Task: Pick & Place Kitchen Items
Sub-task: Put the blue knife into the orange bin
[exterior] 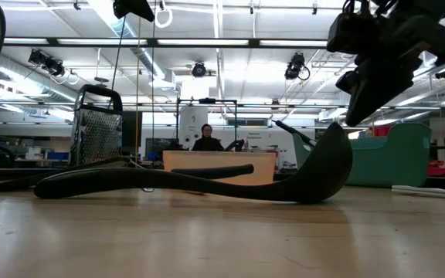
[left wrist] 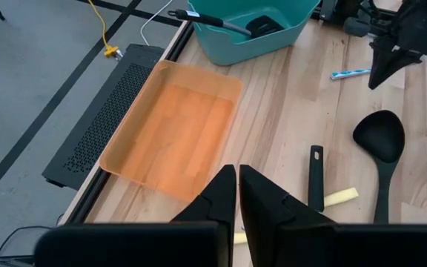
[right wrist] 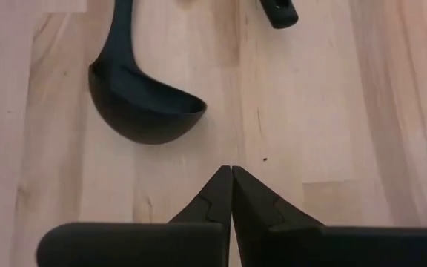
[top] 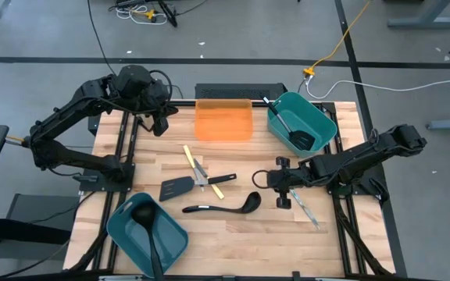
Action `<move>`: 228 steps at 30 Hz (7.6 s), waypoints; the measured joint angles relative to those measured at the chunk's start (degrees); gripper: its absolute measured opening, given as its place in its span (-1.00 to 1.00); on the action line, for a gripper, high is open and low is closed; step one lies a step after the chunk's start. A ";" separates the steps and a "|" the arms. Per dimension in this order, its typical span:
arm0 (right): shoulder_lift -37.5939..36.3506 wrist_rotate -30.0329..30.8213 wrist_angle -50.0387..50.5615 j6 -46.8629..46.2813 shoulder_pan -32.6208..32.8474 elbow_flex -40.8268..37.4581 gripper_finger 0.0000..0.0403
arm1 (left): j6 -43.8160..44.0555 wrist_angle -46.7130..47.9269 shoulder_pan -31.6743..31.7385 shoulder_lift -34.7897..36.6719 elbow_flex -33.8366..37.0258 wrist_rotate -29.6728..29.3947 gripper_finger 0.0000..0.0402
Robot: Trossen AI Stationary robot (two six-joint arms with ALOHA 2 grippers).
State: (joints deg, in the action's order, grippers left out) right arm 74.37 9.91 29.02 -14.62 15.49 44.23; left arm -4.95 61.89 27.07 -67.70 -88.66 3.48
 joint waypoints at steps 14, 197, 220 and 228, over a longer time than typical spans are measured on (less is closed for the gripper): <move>0.00 2.35 0.00 -1.32 0.00 0.00 -0.94 | 0.01 0.01 0.01 0.00 0.00 0.00 -0.89; 11.10 -8.42 13.01 -41.83 -3.37 -4.63 -0.71 | 0.00 -32.87 0.01 0.00 -0.02 0.00 -0.89; 11.08 -8.43 12.96 -41.65 -3.38 -4.63 -0.76 | 0.00 -32.86 0.01 0.00 -0.02 0.01 -0.89; 11.02 -8.63 14.31 -40.97 -3.39 -3.60 -0.76 | 0.00 -32.86 0.02 0.00 -0.02 0.01 -0.89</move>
State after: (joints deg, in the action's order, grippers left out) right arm 85.38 1.28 43.32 -55.59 12.10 40.63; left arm -4.95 29.03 27.09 -67.70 -88.68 3.49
